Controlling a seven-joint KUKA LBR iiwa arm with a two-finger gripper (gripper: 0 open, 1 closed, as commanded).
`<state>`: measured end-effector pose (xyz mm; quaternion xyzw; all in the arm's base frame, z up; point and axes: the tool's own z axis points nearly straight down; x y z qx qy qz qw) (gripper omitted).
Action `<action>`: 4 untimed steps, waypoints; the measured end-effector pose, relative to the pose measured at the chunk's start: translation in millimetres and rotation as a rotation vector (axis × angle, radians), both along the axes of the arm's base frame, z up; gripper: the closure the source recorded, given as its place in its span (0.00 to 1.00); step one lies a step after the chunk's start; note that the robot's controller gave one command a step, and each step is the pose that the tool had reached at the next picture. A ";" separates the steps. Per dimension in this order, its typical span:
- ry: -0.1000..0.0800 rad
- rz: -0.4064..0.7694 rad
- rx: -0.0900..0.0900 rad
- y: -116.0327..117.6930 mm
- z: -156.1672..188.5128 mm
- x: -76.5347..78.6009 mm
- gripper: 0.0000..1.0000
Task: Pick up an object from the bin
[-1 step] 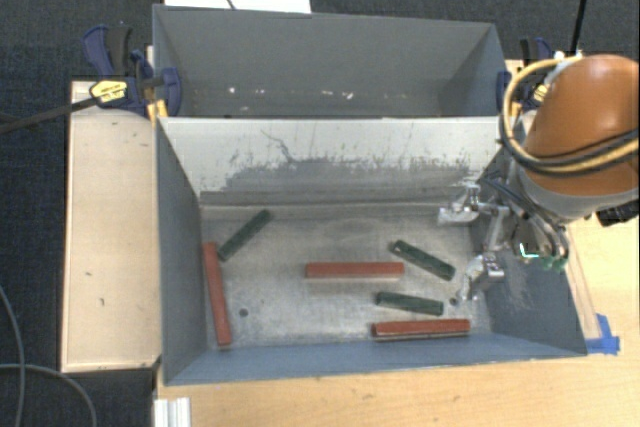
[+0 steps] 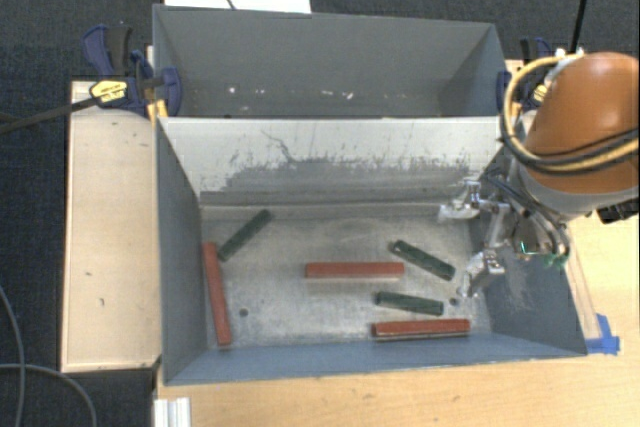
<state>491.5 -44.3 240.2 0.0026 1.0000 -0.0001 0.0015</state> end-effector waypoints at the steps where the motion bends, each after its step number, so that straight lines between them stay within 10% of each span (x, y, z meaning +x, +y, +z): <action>1: -0.009 0.009 -0.001 1.2 -46.7 38.6 0.00; 2: 0.002 0.187 0.000 -49.8 -127.6 55.3 1.00; 3: 0.001 0.187 0.000 -49.8 -127.6 55.4 1.00; 4: -0.004 0.313 -0.003 -63.8 -55.4 57.4 0.00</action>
Offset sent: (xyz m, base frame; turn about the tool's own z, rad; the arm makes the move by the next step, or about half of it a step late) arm 0.0551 -0.0496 -0.1280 -0.1877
